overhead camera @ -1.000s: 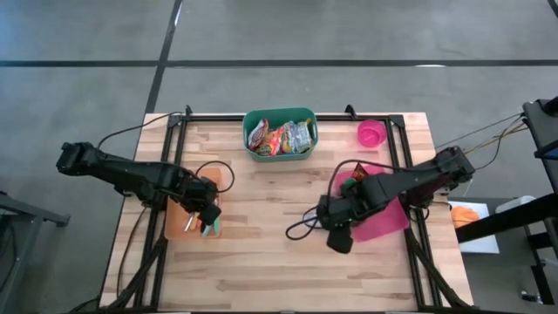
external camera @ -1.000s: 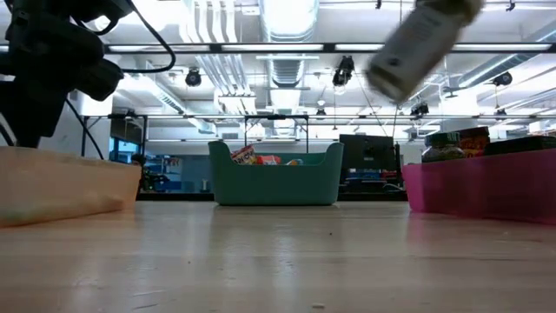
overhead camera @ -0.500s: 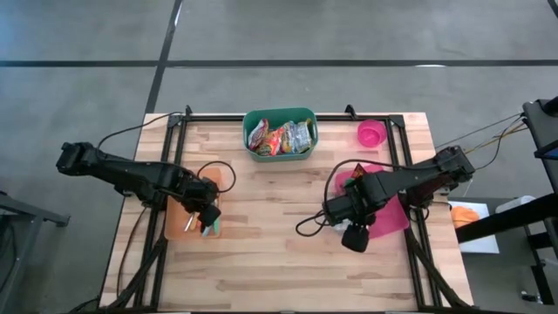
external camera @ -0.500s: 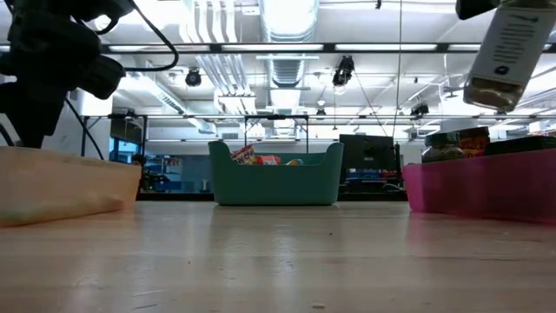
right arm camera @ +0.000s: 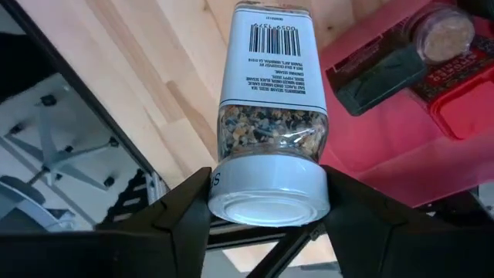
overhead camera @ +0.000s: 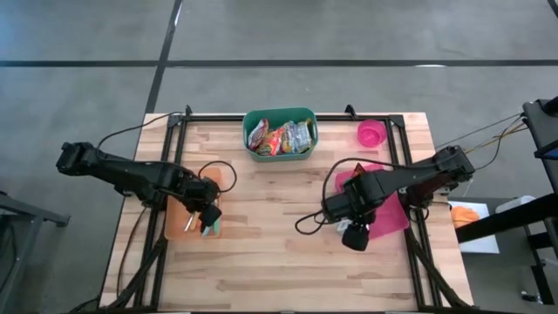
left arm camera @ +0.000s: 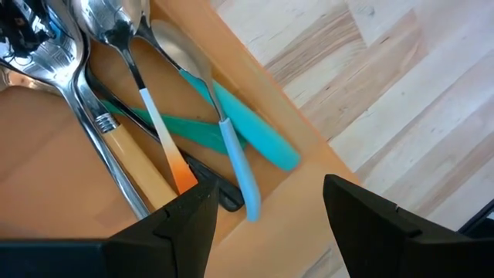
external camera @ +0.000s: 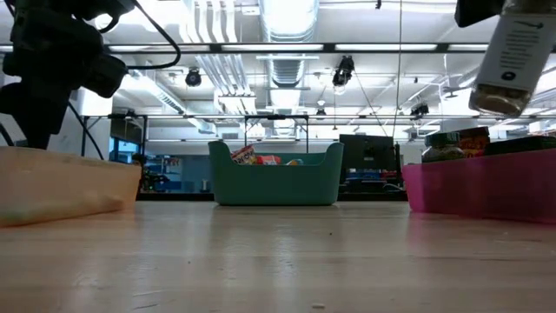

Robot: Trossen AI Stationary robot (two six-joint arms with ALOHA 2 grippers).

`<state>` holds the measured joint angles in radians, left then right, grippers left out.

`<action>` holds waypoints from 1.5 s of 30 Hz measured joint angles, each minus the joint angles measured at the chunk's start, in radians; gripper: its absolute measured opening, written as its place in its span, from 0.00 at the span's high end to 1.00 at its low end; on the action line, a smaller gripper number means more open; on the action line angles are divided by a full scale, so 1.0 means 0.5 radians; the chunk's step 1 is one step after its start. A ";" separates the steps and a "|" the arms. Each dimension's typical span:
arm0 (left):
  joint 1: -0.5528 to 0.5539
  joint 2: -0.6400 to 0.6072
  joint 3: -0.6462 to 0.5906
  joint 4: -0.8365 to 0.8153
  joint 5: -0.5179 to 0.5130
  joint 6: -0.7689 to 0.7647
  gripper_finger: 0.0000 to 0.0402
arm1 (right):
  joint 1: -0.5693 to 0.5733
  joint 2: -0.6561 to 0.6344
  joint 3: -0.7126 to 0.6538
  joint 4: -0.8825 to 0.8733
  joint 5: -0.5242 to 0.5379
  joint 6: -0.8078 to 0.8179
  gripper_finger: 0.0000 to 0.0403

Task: Pick & Place Food Item
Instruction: Put the white spice bottle into the pink bin

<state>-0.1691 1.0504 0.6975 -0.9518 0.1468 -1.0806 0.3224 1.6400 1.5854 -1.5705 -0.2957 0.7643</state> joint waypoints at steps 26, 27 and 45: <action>0.001 0.000 0.000 0.035 -0.001 -0.001 0.41 | -0.171 -0.698 -0.990 -0.001 -0.414 0.449 0.49; 0.001 0.000 0.000 0.035 -0.001 -0.001 0.41 | -0.198 -0.696 -1.011 -0.002 -0.415 0.432 0.49; 0.001 0.000 0.000 0.041 -0.001 -0.017 0.41 | -0.715 -0.502 -1.190 0.012 -0.391 -0.016 0.49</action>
<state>-0.1688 1.0504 0.6975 -0.9314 0.1463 -1.0889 -0.0350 1.3891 0.9905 -1.5642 -0.4913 0.7561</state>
